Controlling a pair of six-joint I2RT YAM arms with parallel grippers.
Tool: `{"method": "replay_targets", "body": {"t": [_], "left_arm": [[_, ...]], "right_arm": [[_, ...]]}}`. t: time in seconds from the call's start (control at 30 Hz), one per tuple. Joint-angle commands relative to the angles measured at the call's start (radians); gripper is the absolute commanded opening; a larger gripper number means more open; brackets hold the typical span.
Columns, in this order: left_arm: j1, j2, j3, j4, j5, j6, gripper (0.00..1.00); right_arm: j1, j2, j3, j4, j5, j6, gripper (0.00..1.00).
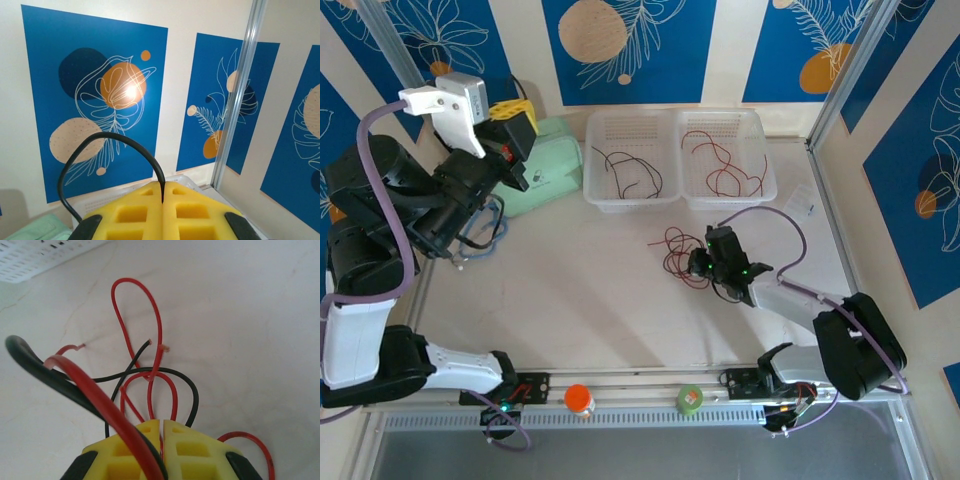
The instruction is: Untangle the cables
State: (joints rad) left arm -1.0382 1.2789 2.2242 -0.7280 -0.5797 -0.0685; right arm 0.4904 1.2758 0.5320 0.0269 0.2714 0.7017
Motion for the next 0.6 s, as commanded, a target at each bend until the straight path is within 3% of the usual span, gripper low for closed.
{"method": "replay_targets", "body": {"t": [0.0,0.03,0.13,0.2,0.33,0.57], "left_arm": [[0.006,0.044,-0.003,0.050,-0.025,0.046,0.00],[0.006,0.057,0.001,0.058,-0.026,0.055,0.00],[0.007,0.108,0.015,0.097,-0.050,0.091,0.00],[0.018,0.149,0.020,0.129,-0.069,0.113,0.00],[0.085,0.242,0.058,0.132,-0.033,0.072,0.00],[0.289,0.411,0.091,0.100,0.269,-0.178,0.00]], "right_arm": [[-0.003,-0.047,0.004,-0.114,-0.023,0.064,0.02],[-0.004,-0.063,-0.002,-0.130,-0.027,0.072,0.05],[-0.003,-0.128,-0.024,-0.179,-0.047,0.090,0.34],[-0.003,-0.190,-0.038,-0.218,-0.058,0.094,0.46],[-0.003,-0.328,-0.039,-0.331,-0.066,0.086,0.54],[-0.005,-0.578,0.004,-0.570,-0.077,0.075,0.59]]}}
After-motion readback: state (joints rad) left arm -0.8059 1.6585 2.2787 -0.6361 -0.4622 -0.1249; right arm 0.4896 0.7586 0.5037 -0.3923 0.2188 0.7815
